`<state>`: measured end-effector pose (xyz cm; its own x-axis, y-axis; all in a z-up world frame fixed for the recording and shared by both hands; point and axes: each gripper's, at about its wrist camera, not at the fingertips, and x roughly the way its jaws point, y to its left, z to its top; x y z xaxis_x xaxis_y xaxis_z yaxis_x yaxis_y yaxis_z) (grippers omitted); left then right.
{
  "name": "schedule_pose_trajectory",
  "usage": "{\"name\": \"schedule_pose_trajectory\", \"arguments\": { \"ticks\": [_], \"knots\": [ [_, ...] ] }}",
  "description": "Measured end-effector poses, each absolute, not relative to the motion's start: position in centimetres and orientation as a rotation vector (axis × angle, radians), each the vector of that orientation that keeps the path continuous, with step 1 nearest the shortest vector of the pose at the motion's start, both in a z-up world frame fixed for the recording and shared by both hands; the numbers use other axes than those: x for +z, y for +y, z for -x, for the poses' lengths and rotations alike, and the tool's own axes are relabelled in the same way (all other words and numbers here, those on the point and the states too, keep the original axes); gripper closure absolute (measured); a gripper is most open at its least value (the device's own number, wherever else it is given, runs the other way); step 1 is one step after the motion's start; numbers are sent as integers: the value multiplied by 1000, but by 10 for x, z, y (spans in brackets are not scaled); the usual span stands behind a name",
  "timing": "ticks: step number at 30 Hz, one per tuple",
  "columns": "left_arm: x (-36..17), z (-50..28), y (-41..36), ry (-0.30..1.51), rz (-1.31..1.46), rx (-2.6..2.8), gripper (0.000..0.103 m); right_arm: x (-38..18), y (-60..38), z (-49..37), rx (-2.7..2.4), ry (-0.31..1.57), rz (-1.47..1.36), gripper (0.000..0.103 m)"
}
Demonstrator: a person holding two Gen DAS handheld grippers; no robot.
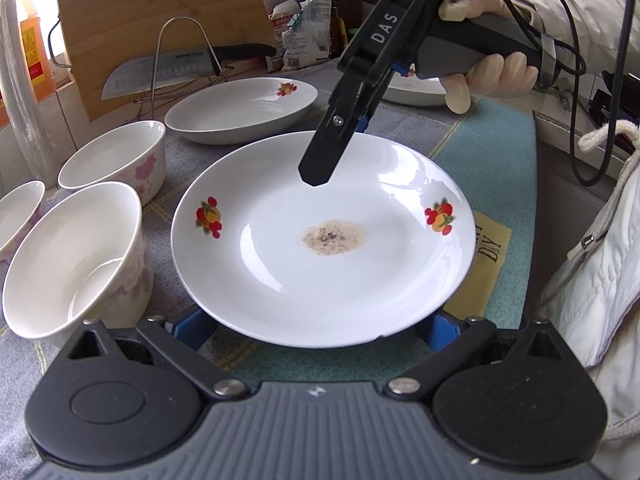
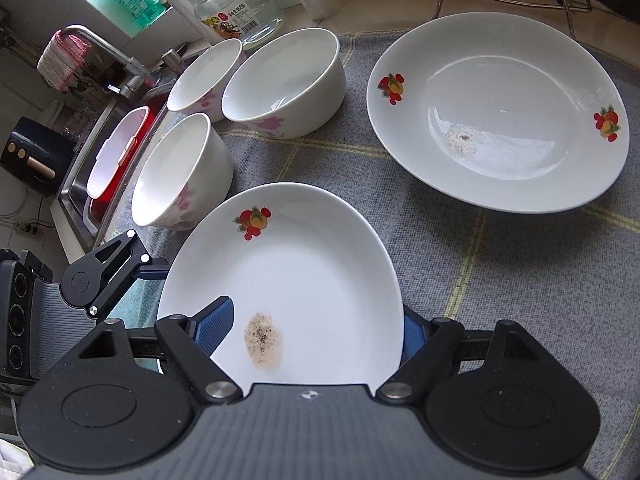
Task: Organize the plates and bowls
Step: 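Lift the stained plate with the right gripper and carry it over the placed plate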
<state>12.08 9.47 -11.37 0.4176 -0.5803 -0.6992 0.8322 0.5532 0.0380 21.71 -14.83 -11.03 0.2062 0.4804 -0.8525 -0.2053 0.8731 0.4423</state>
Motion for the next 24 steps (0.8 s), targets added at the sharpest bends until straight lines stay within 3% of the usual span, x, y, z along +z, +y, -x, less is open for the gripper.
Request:
{"name": "schedule_pose_trajectory", "arguments": {
  "ticks": [24],
  "knots": [
    [-98, -128, 72, 685, -459, -946, 2, -96, -170, -202, 480, 1249, -267, 16]
  ]
}}
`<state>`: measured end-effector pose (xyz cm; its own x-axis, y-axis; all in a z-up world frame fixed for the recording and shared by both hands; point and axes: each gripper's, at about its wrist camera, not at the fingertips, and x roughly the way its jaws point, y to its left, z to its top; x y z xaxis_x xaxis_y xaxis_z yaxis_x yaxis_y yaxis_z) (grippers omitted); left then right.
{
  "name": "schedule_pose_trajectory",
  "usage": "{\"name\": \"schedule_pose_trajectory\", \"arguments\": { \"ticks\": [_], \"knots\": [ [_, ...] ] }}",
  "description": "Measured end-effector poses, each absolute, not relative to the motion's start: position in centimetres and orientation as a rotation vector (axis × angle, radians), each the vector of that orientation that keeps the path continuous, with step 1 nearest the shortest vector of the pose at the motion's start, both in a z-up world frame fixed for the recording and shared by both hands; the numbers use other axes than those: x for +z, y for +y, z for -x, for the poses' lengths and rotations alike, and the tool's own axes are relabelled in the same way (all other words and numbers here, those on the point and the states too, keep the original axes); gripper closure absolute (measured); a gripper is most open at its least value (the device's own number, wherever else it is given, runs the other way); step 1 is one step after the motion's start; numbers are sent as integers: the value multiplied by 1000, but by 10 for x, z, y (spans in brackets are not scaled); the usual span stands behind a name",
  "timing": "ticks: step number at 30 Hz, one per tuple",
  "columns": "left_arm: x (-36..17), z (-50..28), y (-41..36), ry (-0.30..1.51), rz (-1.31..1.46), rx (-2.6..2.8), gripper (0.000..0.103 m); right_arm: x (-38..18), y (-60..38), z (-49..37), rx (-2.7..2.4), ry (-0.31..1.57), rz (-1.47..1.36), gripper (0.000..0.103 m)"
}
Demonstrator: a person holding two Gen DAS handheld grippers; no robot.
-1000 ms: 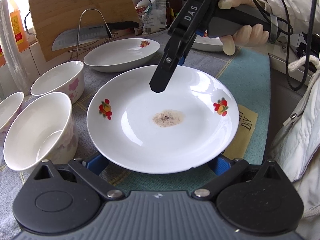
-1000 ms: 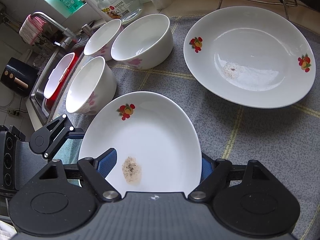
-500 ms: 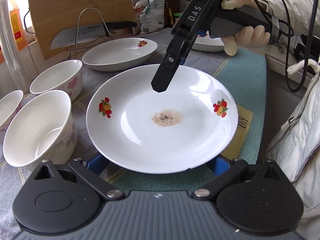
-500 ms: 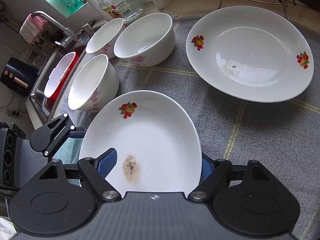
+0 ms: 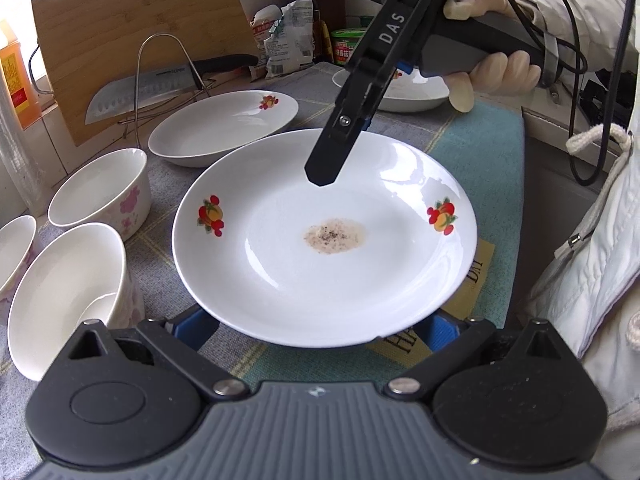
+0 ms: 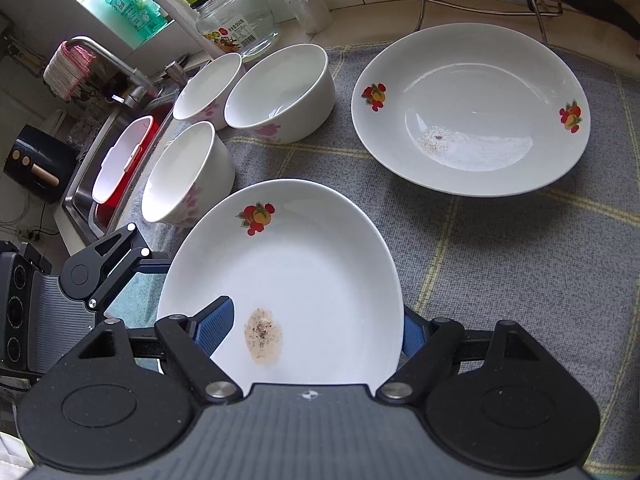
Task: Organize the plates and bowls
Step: 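Lift the stained plate with the right gripper and carry it over the placed plate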
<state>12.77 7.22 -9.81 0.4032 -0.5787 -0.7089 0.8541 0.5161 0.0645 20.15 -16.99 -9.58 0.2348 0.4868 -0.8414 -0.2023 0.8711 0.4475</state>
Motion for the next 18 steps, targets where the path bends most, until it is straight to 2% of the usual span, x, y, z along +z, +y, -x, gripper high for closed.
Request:
{"name": "schedule_pose_trajectory", "arguments": {
  "ticks": [18],
  "knots": [
    [-78, -139, 12, 658, -513, -1021, 2, -68, -242, -184, 407, 1176, -318, 16]
  ]
}}
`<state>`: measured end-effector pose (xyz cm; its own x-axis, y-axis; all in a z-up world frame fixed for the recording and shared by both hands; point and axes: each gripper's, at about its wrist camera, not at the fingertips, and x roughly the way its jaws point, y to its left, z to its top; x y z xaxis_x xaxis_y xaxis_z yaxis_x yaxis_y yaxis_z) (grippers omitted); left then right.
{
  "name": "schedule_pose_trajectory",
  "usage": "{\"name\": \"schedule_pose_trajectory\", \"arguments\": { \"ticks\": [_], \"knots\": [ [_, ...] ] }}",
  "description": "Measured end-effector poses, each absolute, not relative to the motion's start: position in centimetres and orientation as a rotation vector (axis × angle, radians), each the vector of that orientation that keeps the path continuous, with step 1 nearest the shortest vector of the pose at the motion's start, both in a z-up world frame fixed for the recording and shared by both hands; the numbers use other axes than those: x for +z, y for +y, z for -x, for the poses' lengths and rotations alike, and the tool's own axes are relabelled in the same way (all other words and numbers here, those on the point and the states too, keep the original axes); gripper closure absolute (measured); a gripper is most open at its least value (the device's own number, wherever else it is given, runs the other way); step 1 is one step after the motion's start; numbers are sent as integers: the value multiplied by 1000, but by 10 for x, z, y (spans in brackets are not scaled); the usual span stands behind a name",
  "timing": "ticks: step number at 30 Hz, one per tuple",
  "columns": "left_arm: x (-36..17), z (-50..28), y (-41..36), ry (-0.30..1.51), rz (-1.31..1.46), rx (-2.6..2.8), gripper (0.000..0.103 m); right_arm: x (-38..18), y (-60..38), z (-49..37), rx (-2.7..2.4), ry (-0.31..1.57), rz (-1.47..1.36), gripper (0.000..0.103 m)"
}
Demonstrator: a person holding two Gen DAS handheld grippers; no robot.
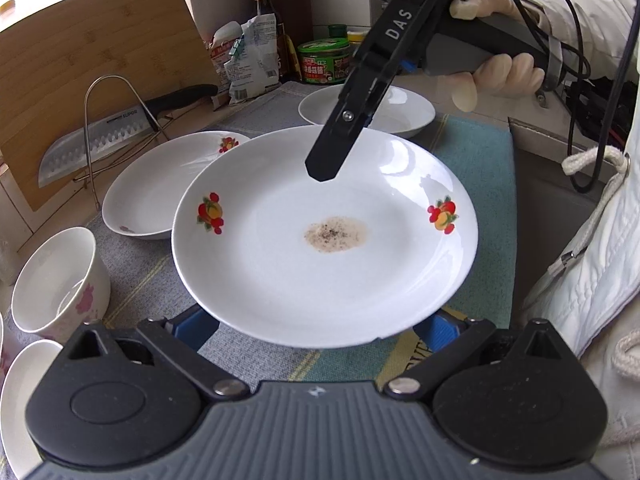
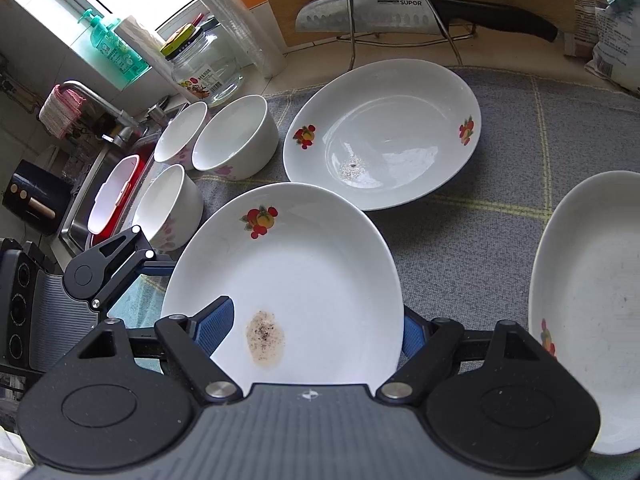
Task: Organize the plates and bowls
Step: 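Lift the stained plate with the right gripper and carry it over the placed plate, then lower the stained plate onto the placed plate and open the right gripper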
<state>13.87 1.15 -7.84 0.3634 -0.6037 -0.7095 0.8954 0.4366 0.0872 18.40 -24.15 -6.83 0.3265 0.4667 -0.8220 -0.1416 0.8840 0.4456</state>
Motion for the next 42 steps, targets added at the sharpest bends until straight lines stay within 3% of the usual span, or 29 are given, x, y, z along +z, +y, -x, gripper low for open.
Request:
{"name": "schedule_pose_trajectory", "arguments": {
  "ticks": [42],
  "knots": [
    [-86, -196, -170, 654, -573, -1212, 2, -72, -430, -158, 175, 1098, -423, 15]
  ]
}}
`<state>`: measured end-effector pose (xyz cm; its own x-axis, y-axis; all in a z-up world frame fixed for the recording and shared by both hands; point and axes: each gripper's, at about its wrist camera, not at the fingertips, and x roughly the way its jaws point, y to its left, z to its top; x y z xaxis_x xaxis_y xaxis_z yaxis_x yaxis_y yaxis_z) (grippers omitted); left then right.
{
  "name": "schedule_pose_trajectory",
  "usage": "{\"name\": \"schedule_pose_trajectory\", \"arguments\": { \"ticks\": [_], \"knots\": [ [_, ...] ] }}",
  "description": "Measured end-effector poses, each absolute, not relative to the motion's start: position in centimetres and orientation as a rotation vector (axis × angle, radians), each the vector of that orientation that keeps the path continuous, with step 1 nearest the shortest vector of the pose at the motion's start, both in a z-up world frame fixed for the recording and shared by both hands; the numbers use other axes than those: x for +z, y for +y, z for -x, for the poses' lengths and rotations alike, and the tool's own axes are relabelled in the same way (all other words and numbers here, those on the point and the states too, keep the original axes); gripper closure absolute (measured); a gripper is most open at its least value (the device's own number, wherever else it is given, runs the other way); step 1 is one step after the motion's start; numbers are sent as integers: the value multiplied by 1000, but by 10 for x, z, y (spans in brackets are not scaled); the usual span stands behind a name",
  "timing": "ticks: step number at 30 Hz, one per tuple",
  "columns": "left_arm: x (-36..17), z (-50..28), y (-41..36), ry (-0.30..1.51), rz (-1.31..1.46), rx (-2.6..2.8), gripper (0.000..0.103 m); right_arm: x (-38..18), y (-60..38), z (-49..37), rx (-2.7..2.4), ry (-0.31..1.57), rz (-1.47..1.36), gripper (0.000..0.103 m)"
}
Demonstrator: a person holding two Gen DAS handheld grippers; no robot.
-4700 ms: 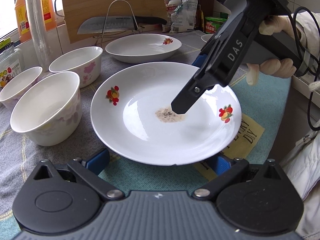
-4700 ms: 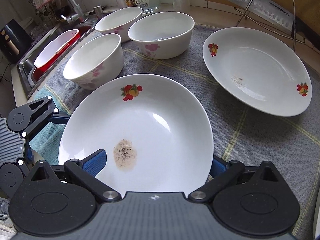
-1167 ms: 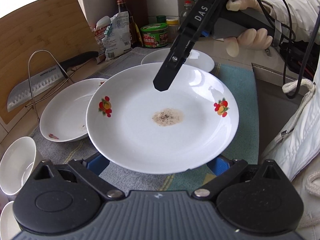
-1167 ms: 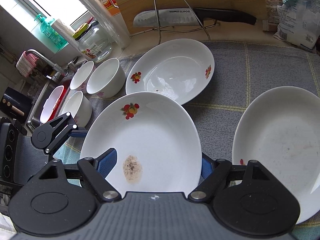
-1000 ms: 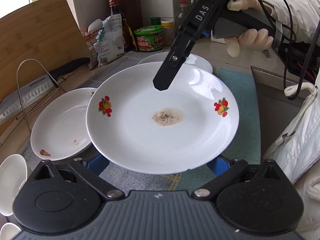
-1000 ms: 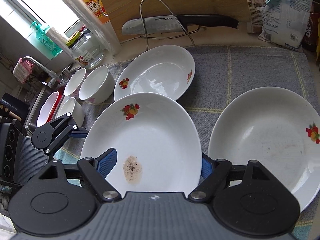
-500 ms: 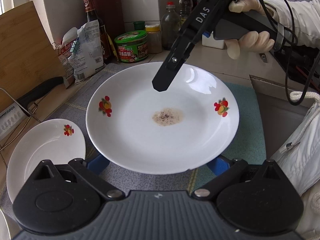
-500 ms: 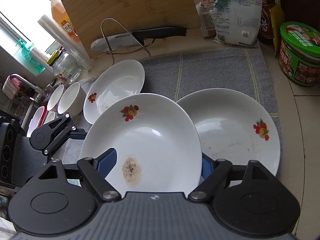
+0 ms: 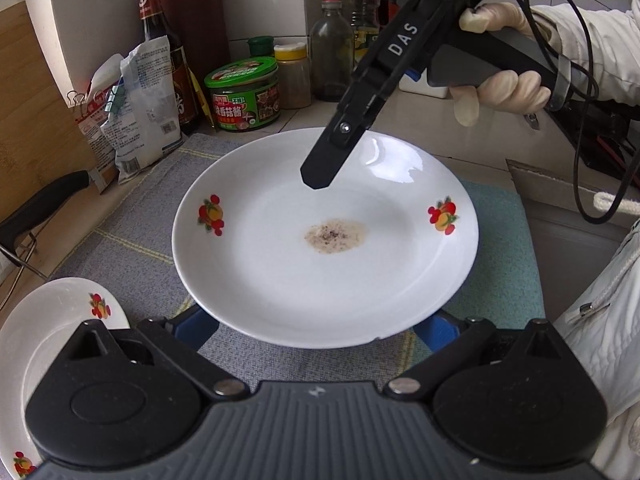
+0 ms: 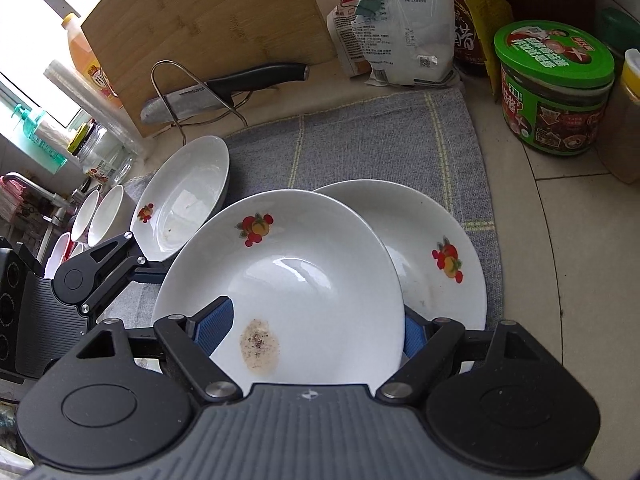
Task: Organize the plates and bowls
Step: 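Lower the stained plate onto the placed plate and open the right gripper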
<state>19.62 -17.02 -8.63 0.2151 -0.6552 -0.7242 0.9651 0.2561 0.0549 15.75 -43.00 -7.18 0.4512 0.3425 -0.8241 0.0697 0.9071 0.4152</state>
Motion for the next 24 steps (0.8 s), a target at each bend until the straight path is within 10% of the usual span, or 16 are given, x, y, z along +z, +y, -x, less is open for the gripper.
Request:
{"name": "schedule_pose_trajectory", "arguments": {
  "ticks": [24],
  "knots": [
    [-93, -211, -186, 678, -584, -1197, 2, -93, -442, -170, 148, 1124, -435, 15]
  ]
}}
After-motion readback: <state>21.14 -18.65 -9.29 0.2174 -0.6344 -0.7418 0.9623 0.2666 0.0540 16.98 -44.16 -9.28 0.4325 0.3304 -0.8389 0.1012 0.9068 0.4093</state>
